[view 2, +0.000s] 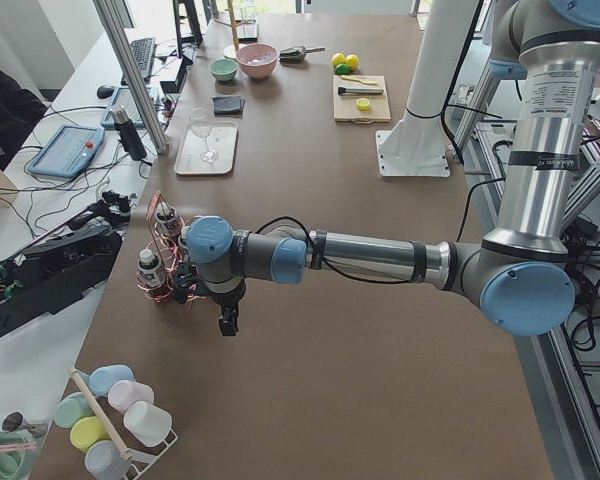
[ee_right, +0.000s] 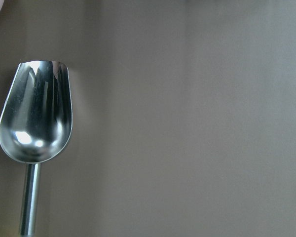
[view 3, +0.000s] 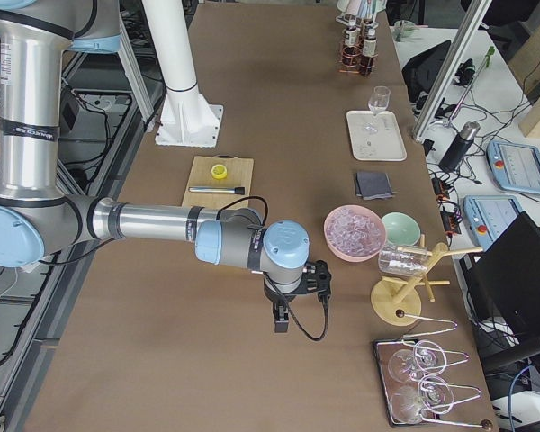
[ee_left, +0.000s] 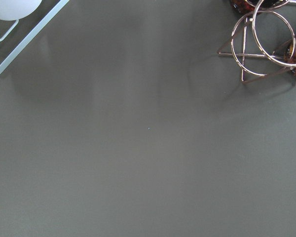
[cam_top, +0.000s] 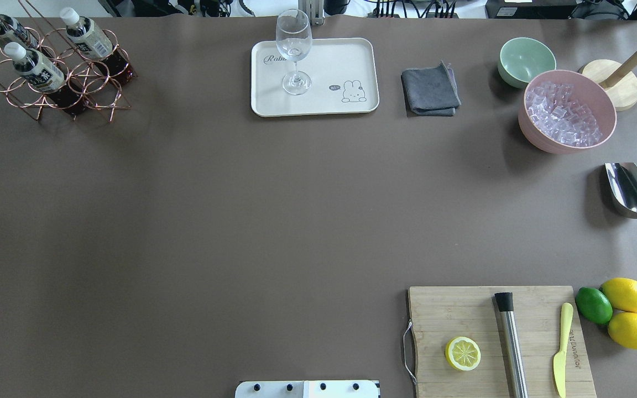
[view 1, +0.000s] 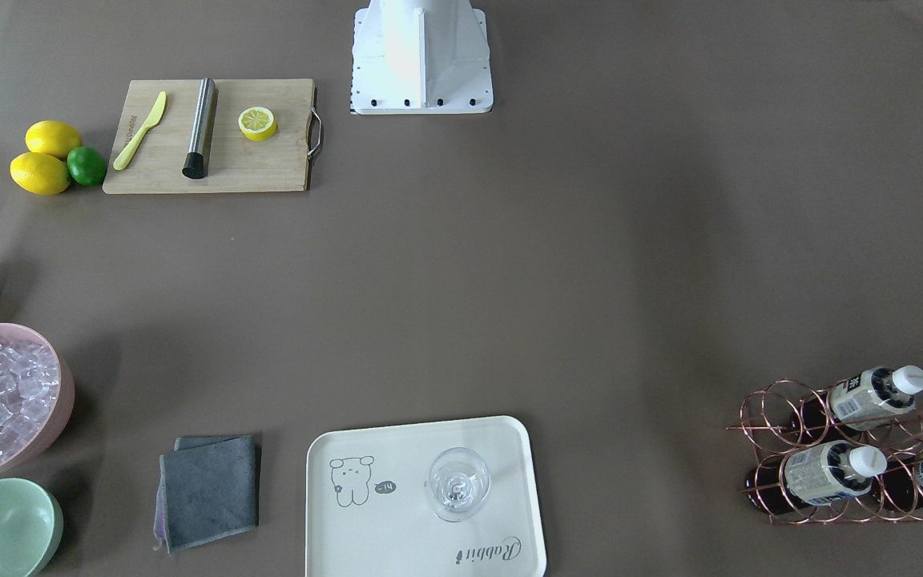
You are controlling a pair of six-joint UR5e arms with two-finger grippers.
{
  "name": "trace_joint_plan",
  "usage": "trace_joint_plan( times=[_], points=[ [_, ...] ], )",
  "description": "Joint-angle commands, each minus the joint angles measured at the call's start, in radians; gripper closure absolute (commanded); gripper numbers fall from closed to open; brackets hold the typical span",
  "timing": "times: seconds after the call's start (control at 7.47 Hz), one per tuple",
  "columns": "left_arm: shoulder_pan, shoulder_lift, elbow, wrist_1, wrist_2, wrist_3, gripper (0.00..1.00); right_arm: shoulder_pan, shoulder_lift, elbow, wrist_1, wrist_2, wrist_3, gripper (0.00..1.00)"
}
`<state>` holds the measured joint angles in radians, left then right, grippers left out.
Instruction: Take tea from basket to plate
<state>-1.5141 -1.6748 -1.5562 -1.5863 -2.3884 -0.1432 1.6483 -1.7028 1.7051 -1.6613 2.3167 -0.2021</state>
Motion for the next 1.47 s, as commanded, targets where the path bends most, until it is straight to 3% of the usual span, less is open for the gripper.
trace_joint_plan(
  times=[0.0, 0.4, 0.94, 1.21, 1.34],
  points=[
    [0.005, -0.008, -0.001, -0.004, 0.0, 0.002, 0.02, 0.001, 0.0, -0.001, -0.002, 0.0, 0.0, 0.01],
    [0.005, -0.034, -0.042, -0.001, -0.008, 0.042, 0.02, 0.001, -0.001, -0.001, -0.002, 0.0, 0.001, 0.01],
    [0.002, -0.202, -0.041, 0.009, 0.005, 0.472, 0.02, -0.001, -0.005, -0.001, -0.001, 0.0, 0.0, 0.01],
    [-0.006, -0.285, -0.025, 0.009, 0.096, 0.829, 0.02, 0.001, -0.005, -0.001, 0.0, 0.0, -0.002, 0.01],
    [-0.003, -0.327, -0.003, 0.009, 0.106, 0.884, 0.02, 0.001, -0.005, -0.001, 0.0, 0.0, 0.0, 0.01]
  ],
)
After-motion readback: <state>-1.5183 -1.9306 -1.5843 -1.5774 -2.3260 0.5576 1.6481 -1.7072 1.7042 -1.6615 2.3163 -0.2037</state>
